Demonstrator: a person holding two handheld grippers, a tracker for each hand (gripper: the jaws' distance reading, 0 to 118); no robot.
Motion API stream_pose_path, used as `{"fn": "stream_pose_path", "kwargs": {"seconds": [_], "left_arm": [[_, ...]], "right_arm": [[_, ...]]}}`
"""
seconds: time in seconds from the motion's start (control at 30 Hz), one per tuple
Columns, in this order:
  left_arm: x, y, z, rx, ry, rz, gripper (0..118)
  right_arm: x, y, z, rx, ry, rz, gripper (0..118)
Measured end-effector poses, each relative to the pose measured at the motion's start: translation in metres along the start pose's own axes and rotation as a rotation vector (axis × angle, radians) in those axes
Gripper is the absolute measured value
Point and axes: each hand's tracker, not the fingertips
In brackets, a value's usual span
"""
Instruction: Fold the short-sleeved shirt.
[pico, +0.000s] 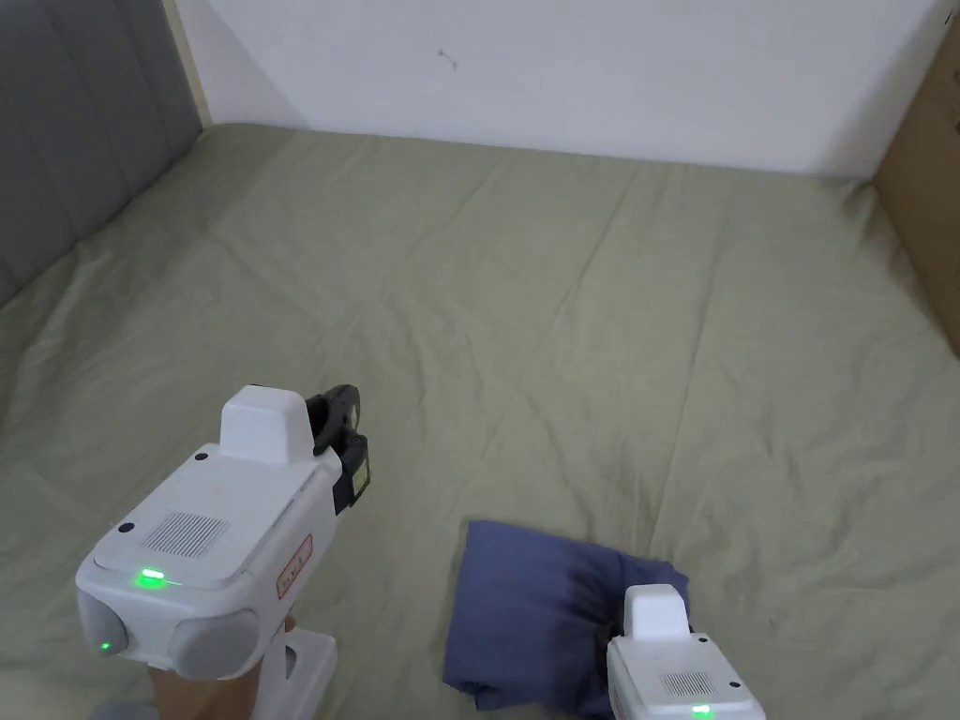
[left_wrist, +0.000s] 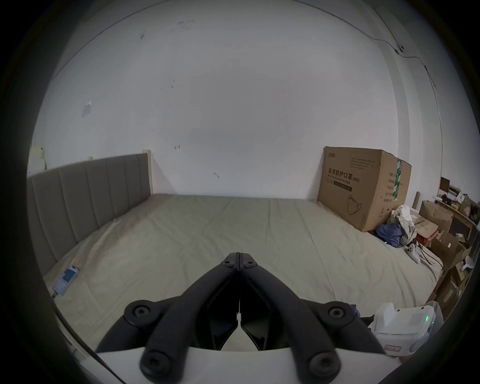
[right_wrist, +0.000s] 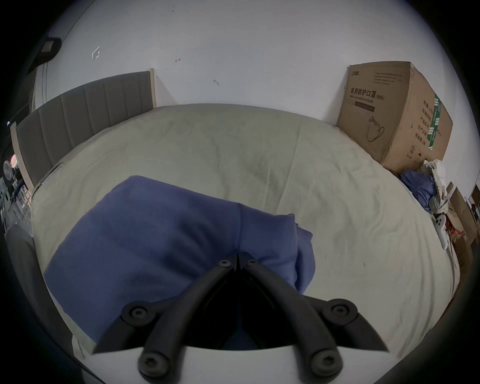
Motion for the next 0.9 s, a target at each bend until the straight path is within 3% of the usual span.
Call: {"fn": "stream_pose_path", "kwargs": {"seconds": [0.13,0.2,0.23,0.27,0.3,0.37,0.63,0.73,0.83,0.9], "left_arm": [[-0.001,-0.014,-0.019,-0.145,-0.053,0.077,4],[-0.002,-0.024,-0.035,-0.273,-0.088,0.140,19],[-0.003,-0.031,-0.044,-0.339,-0.114,0.189,35],[-0.004,-0.038,-0.054,-0.416,-0.123,0.234,62],[-0.005,-0.046,-0.066,-0.491,-0.129,0.286,80],[-0.008,-0.066,-0.086,-0.610,-0.170,0.364,104],[-0.003,-0.118,-0.133,-0.805,-0.337,0.459,103],[0.005,-0.127,-0.143,-0.858,-0.382,0.436,82],[0.015,-0.128,-0.143,-0.858,-0.381,0.349,77],[0.016,-0.125,-0.143,-0.852,-0.418,0.346,58]], "right_arm": [[0.008,0.002,-0.002,-0.014,0.018,-0.059,0],[0.007,0.000,-0.001,-0.005,0.019,-0.046,0],[0.007,-0.001,0.000,0.000,0.020,-0.040,0],[0.007,-0.002,0.000,0.002,0.022,-0.039,0],[0.008,-0.002,0.000,0.004,0.025,-0.040,0],[0.009,-0.002,0.000,0.004,0.031,-0.044,0],[0.010,-0.001,0.001,0.003,0.037,-0.052,0],[0.011,-0.001,0.001,0.003,0.042,-0.060,0],[0.012,-0.001,0.001,0.002,0.046,-0.061,0],[0.012,0.000,0.001,0.002,0.048,-0.066,0]]}}
